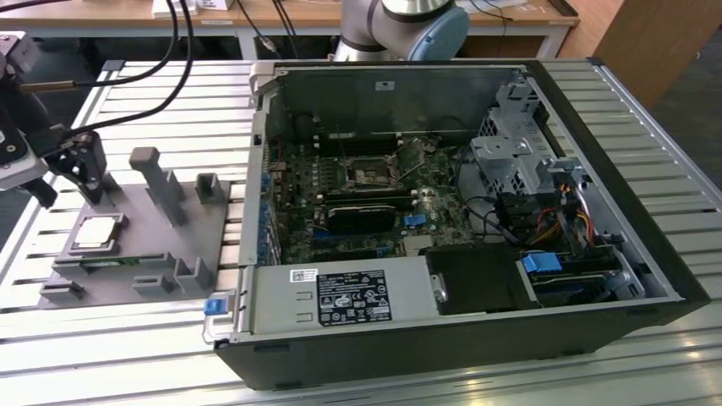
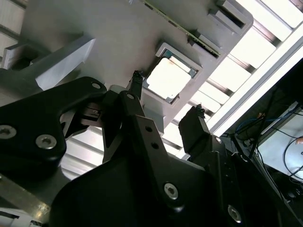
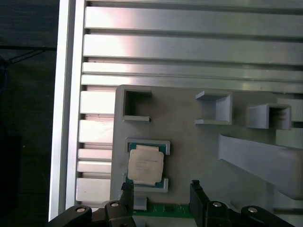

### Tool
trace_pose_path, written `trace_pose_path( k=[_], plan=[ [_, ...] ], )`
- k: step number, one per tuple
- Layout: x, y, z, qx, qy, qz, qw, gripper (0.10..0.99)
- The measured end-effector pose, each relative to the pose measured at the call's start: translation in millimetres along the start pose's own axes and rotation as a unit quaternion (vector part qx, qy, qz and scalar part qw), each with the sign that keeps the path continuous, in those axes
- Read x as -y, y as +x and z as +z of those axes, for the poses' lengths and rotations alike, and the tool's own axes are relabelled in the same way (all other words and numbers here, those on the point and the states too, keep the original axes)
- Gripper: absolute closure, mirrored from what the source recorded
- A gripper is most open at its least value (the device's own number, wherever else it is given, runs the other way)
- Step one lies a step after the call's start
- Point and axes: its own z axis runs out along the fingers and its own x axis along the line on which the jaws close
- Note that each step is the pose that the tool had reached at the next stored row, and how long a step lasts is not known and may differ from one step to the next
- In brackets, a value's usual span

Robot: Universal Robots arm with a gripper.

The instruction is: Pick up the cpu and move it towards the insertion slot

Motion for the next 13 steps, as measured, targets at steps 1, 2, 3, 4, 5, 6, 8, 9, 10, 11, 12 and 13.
trace_pose_path(
  k=[1,2,3,4,5,6,8,9,10,11,12,13],
  plan=[
    [0.0,0.0,0.8,0.0,0.0,0.0,1.0,0.498],
    [0.1,0.0,1.7,0.0,0.0,0.0,1.0,0.498],
    [0.1,0.0,2.5,0.0,0.0,0.0,1.0,0.498],
    [0.1,0.0,3.3,0.0,0.0,0.0,1.0,0.498],
    [0.1,0.0,4.0,0.0,0.0,0.0,1.0,0.498],
    [0.2,0.1,4.7,0.0,0.0,0.0,1.0,0.498],
    [0.2,0.1,6.1,0.0,0.0,0.0,1.0,0.498],
    [0.2,0.2,6.8,0.0,0.0,0.0,1.0,0.498],
    [0.3,0.4,7.7,0.0,0.0,0.0,1.0,0.498],
    [0.3,0.4,8.9,0.0,0.0,0.0,1.0,0.498],
    [0.4,0.5,10.4,0.0,0.0,0.0,1.0,0.498],
    [0.4,0.7,12.2,0.0,0.0,0.0,1.0,0.49]
  ],
)
